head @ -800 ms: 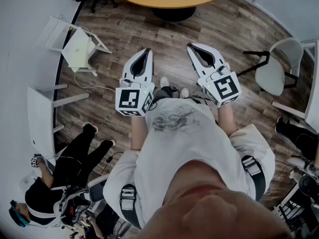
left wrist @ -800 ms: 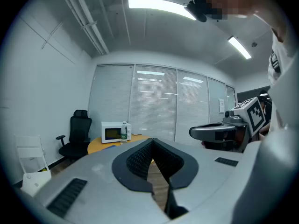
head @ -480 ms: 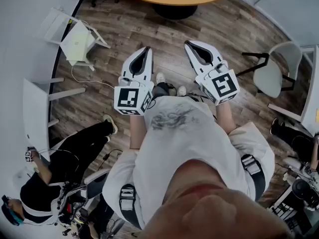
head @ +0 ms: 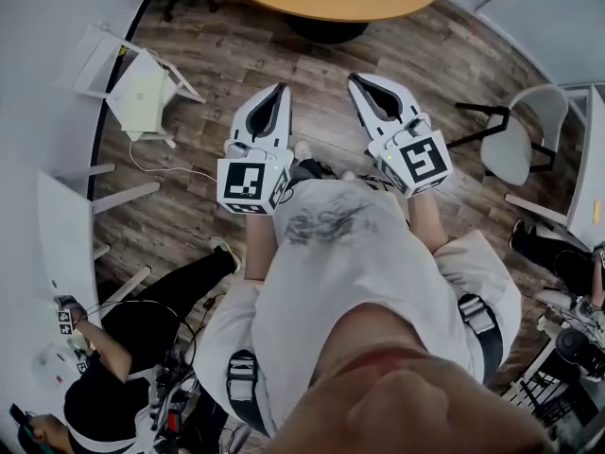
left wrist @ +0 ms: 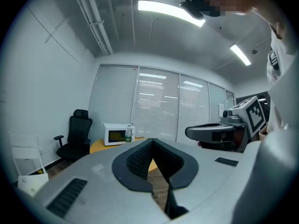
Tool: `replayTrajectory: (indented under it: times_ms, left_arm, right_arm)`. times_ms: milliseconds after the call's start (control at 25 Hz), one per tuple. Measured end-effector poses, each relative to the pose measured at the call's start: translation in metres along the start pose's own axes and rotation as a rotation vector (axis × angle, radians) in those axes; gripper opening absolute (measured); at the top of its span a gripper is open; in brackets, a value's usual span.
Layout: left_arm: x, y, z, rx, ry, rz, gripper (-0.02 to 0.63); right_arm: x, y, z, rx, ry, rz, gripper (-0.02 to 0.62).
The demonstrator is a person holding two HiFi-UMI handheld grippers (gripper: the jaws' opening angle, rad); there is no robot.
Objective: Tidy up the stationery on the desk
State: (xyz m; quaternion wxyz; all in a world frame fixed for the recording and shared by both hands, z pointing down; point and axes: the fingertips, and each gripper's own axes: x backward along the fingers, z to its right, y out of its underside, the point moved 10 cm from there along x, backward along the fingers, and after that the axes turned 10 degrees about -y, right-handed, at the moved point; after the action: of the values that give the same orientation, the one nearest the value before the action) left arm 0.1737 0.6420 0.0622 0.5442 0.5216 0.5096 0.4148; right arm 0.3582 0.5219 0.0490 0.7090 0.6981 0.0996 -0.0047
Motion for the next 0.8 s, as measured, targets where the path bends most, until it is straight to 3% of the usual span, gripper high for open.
replayTrajectory:
  times_ms: [400,800]
  left_arm:
    - [-0.043,-0.008,-0.085,0.014,0.087,-0.007,0.008]
    - [-0.093,-0.010,-0.112,0.022,0.132,-0.035,0.008]
  right_arm:
    - [-0.082,-0.011,0.002,-0.008,0.081,-0.025,0.063]
    - [-0.121,-0.008,0.038,-0.051,0.116,-0.047,0.063]
